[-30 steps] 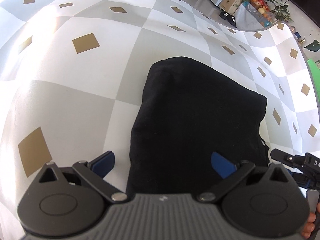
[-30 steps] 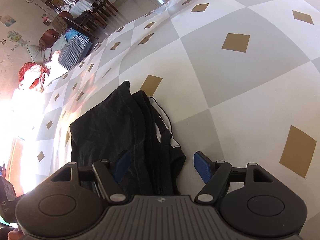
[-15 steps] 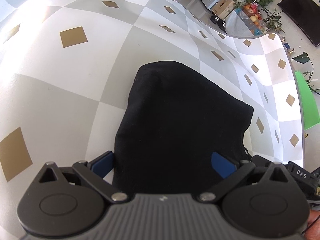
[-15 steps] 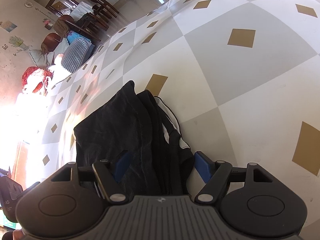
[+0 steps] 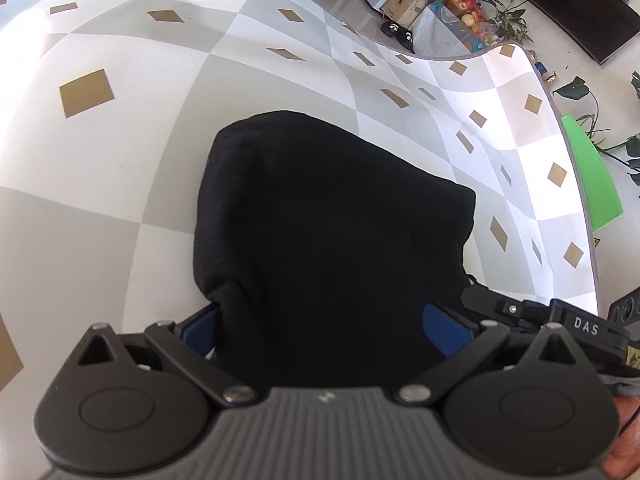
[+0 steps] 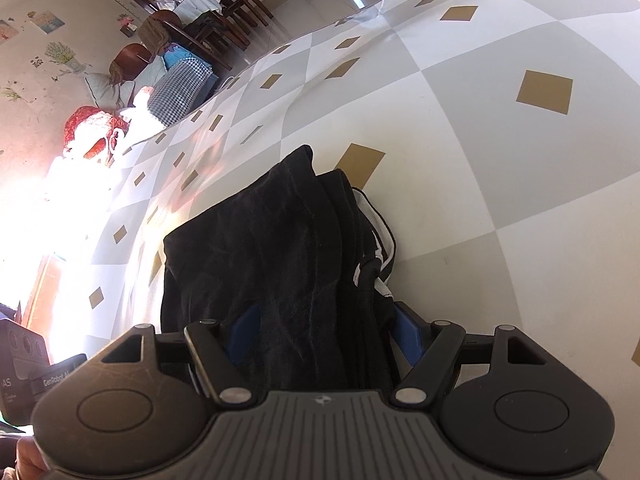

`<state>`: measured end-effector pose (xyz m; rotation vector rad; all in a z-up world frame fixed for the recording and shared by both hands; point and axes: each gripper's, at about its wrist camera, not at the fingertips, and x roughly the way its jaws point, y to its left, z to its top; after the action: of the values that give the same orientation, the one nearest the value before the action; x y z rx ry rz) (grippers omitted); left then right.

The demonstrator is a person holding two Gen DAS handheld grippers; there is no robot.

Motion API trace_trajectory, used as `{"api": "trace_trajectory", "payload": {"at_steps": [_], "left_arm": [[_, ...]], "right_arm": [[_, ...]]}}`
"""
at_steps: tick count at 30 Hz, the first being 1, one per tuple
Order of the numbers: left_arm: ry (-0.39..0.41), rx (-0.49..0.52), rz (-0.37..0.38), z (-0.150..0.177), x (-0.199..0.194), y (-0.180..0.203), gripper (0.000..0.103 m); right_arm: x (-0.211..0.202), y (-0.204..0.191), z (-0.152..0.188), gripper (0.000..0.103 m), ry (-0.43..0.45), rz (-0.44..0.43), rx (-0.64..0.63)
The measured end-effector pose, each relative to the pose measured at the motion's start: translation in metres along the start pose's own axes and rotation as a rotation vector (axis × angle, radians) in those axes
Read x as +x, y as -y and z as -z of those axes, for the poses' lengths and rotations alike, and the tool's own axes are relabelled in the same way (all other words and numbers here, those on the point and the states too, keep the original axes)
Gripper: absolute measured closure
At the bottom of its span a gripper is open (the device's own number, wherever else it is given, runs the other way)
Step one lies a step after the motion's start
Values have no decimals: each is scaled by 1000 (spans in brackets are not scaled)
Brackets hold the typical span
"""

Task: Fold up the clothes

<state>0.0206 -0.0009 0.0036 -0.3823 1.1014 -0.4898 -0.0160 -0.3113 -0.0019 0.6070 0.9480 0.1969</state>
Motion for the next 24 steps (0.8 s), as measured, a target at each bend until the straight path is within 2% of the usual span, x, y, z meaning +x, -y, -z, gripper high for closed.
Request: {"api": "trace_trajectory", "payload": {"at_steps": [4,9,14,17,24], "left_arm": [[13,-15,42,2,1,-2,0],[16,-10,75,4,3,-1,0],[30,-26,70,2,0,-6,0],[28,-7,56,3,0,-3,0],[11,115,-10,8,3,13,0]], "right_arm": [[8,-3,1,32,-17,-57,15],[12,-6,1,32,-15,-68,11],[12,-3,-1,39,-17,-68,17],[11,1,-2,39,-17,-77,49],[12,4,-4,38,-19,-89,77]]}}
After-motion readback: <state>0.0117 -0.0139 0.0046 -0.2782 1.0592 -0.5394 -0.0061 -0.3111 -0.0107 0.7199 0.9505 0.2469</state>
